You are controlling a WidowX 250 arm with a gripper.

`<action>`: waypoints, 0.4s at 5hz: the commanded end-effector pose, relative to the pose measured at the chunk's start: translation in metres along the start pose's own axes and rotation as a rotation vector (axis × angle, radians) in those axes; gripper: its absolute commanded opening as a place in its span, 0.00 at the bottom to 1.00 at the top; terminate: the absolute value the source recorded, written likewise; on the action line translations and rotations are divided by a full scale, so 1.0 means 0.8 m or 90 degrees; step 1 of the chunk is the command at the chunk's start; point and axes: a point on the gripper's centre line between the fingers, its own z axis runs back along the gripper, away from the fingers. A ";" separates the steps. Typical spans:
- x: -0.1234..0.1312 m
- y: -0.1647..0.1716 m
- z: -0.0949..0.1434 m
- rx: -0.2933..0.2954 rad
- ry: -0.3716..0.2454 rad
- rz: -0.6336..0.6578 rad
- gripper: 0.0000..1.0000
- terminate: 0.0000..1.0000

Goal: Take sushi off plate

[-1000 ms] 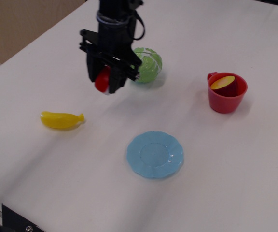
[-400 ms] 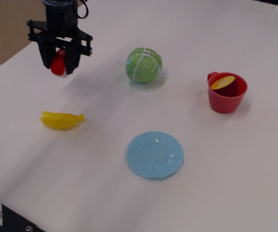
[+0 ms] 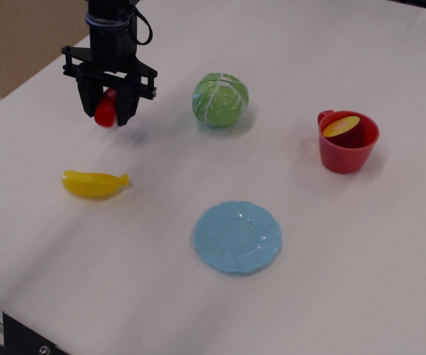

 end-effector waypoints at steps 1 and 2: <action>-0.025 0.011 0.010 0.004 -0.002 0.025 0.00 0.00; -0.028 0.007 0.009 0.005 0.001 0.021 1.00 0.00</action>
